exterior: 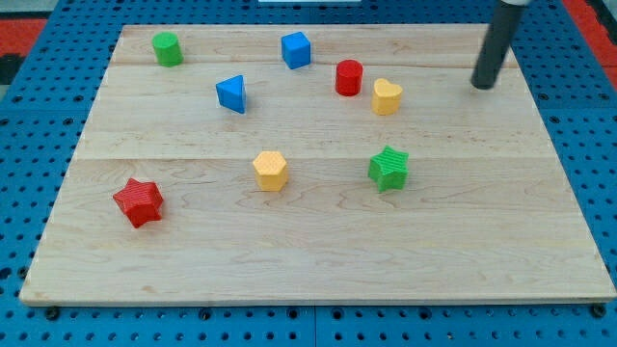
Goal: Move yellow hexagon towards top right of the board
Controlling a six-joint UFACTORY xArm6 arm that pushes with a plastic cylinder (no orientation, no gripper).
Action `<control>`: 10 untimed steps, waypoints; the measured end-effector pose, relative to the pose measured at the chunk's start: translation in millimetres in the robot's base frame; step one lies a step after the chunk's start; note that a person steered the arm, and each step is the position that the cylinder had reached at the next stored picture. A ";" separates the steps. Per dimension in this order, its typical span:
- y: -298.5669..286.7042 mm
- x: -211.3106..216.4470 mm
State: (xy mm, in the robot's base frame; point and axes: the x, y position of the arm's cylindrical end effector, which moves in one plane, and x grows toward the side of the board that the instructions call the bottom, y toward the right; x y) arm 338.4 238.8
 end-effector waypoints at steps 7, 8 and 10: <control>-170.1 114.0; -168.6 112.8; -184.2 136.3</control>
State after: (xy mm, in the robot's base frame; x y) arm 474.6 54.6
